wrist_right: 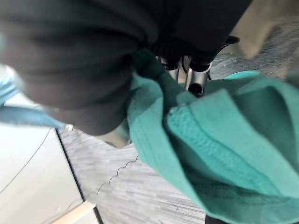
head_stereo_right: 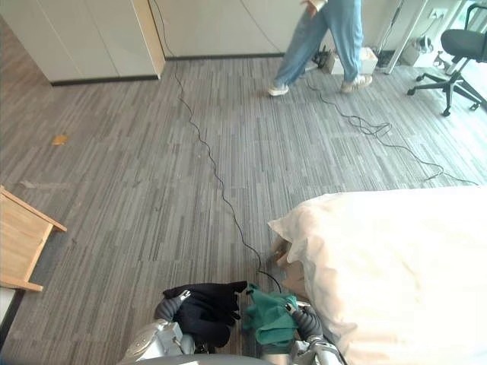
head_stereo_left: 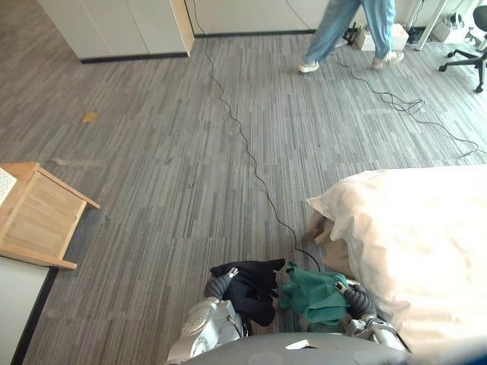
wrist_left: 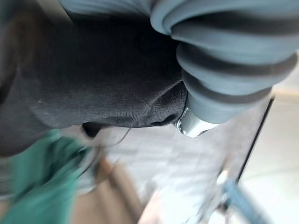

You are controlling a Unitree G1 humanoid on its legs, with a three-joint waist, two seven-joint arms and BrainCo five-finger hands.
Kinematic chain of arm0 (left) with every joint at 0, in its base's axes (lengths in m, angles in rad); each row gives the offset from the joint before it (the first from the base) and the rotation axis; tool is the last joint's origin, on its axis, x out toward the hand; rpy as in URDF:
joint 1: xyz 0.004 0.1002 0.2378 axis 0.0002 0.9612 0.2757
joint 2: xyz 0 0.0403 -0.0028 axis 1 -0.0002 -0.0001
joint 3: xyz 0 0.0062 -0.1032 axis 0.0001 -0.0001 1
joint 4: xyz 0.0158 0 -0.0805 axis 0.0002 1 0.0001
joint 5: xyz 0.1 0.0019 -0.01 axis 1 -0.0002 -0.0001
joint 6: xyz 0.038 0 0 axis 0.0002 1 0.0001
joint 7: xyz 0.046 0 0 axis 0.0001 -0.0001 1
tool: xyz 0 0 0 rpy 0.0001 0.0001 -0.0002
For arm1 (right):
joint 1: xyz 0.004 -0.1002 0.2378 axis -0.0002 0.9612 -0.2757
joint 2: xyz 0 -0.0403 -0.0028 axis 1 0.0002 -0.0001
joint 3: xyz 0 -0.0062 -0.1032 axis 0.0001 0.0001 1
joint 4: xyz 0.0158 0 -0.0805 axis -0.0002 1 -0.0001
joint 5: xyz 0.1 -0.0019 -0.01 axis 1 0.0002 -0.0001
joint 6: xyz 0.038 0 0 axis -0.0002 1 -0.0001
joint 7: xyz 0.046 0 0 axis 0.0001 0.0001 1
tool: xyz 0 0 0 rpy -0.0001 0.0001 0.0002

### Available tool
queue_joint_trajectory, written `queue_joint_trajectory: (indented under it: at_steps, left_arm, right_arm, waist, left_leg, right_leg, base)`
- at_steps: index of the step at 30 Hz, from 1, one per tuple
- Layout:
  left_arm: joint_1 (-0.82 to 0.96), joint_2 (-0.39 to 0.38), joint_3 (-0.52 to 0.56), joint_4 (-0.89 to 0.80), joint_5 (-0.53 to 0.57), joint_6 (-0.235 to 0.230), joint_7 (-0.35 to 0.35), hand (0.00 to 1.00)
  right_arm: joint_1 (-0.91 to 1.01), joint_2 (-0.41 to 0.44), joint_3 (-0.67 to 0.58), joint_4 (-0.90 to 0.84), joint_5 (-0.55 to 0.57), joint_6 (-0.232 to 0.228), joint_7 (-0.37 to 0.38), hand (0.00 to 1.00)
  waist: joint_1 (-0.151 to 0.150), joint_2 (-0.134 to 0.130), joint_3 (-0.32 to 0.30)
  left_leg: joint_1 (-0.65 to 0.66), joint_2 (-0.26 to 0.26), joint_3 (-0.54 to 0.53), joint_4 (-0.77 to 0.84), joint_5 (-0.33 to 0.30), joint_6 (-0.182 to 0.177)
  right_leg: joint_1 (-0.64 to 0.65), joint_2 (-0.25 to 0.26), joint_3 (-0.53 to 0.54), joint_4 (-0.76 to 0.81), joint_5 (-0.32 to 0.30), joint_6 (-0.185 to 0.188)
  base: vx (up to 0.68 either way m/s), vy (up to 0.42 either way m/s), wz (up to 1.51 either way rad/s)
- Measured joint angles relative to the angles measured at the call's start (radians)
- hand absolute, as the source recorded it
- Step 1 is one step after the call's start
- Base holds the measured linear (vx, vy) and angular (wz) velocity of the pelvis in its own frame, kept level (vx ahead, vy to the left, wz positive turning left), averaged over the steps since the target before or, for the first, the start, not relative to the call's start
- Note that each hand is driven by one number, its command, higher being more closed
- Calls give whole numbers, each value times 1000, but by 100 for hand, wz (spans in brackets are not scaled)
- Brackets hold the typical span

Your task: Tidy the bed and pick cloth on bed and put in laundry

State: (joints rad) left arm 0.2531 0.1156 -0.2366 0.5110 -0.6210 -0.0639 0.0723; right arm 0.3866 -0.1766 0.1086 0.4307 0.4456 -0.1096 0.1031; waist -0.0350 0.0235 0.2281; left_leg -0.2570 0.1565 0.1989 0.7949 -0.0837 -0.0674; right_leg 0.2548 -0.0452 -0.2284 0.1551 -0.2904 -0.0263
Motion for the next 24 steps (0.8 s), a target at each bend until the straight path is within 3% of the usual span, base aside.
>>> queue_joint_trajectory:
  at_steps: [1,3,4,7,8,9,10,11,12,13,14,16,17,18,21,23,24]
  left_arm:
    - [2,-3,17,10,-22,4,0,100]
    - [3,-10,36,16,-37,14,-1,100]
    - [3,-13,43,15,-37,14,-2,100]
    - [2,-16,52,16,-36,8,-4,100]
    - [1,-15,57,15,-34,6,-8,100]
    - [-1,-16,76,11,-32,4,-13,100]
    - [0,-13,84,10,-30,2,-16,100]
    - [-6,-17,93,10,-15,-2,-22,100]
    - [-11,-22,99,20,-12,-1,-22,100]
    - [-10,-19,102,22,7,-1,-22,100]
    - [-15,-7,103,21,23,-8,-22,100]
    - [-18,8,98,29,47,-10,-20,100]
    - [-12,8,92,34,53,-8,-20,100]
    - [-8,8,87,33,52,-7,-20,100]
    - [15,9,66,34,52,11,-22,100]
    - [11,10,43,36,52,39,-31,100]
    - [6,7,31,36,52,53,-37,100]
  right_arm:
    - [-9,3,-6,-2,-2,0,8,100]
    - [-4,3,-29,-3,-34,5,20,100]
    - [1,4,-29,-3,-41,5,23,100]
    - [35,8,-41,-4,-57,3,44,100]
    - [40,8,-45,-2,-56,-1,46,100]
    - [39,14,-49,-1,-56,-4,46,100]
    - [39,19,-51,-2,-56,-9,46,100]
    - [40,20,-54,0,-56,-10,45,100]
    - [28,18,-56,-1,-56,-9,43,100]
    - [12,21,-60,-9,-55,-9,41,100]
    - [0,28,-56,-22,-55,-10,41,100]
    - [-12,49,-52,-23,-56,-14,40,100]
    - [-10,52,-40,-26,-55,-15,36,100]
    - [-6,52,-35,-33,-55,-15,32,100]
    - [41,57,-21,-90,-36,-19,22,100]
    - [59,59,-24,-85,-24,-29,20,100]
    - [69,59,-30,-80,-22,-29,20,100]
  waist:
    - [-1,8,3]
    - [-4,20,9]
    - [-3,18,10]
    - [-2,7,15]
    - [2,-1,14]
    - [23,-32,1]
    - [34,-52,-11]
    - [41,-75,-32]
    - [41,-74,-35]
    - [39,-83,-37]
    - [40,-99,-35]
    - [27,-120,-23]
    - [23,-107,-17]
    - [21,-98,-11]
    - [-10,-68,-19]
    - [-37,-51,-11]
    - [-42,-38,-3]
  left_leg:
    - [-6,-4,7,-1,-36,-5]
    - [-6,-12,58,-160,-90,12]
    - [-6,-13,87,-209,-90,14]
    - [-6,-18,244,-399,-18,44]
    - [-6,-19,274,-397,-5,107]
    - [-14,-44,297,-351,-51,149]
    - [-21,-59,311,-334,-79,155]
    - [-23,-95,311,-332,-131,155]
    - [-18,-107,307,-338,-139,161]
    - [6,-138,300,-363,-150,180]
    - [40,-172,286,-385,-166,188]
    - [124,-212,233,-428,-183,190]
    - [200,-215,202,-474,-182,188]
    - [241,-213,190,-498,-177,185]
    - [369,-196,105,-590,-163,175]
    - [408,-166,37,-614,-157,158]
    - [432,-148,4,-622,-162,127]
  right_leg:
    - [1,-2,0,5,-7,-5]
    - [3,-11,-12,4,-20,-15]
    - [7,-15,-19,-1,-21,-13]
    - [60,-28,-74,-34,-35,38]
    - [82,-38,-90,-37,-59,64]
    - [87,-78,-99,-29,-90,82]
    - [84,-101,-103,-27,-100,92]
    - [62,-132,-102,52,-108,99]
    - [19,-155,-102,152,-105,100]
    - [-94,-215,-72,415,-62,115]
    - [-205,-274,-39,668,46,118]
    - [-306,-347,-61,939,70,94]
    - [-338,-345,-79,986,51,64]
    - [-354,-336,-87,986,43,57]
    - [-471,-243,-89,817,-22,71]
    - [-528,-167,-87,519,-10,70]
    - [-551,-141,-82,341,53,70]
  base:
    - [61,34,3]
    - [99,58,10]
    - [134,71,25]
    - [208,101,42]
    - [289,183,28]
    - [323,194,17]
    - [418,178,5]
    - [390,121,11]
    - [512,181,31]
    - [505,208,47]
    - [598,240,52]
    - [561,157,66]
    - [419,84,61]
    - [419,70,50]
    - [592,9,63]
    - [542,-131,112]
    - [496,-168,108]
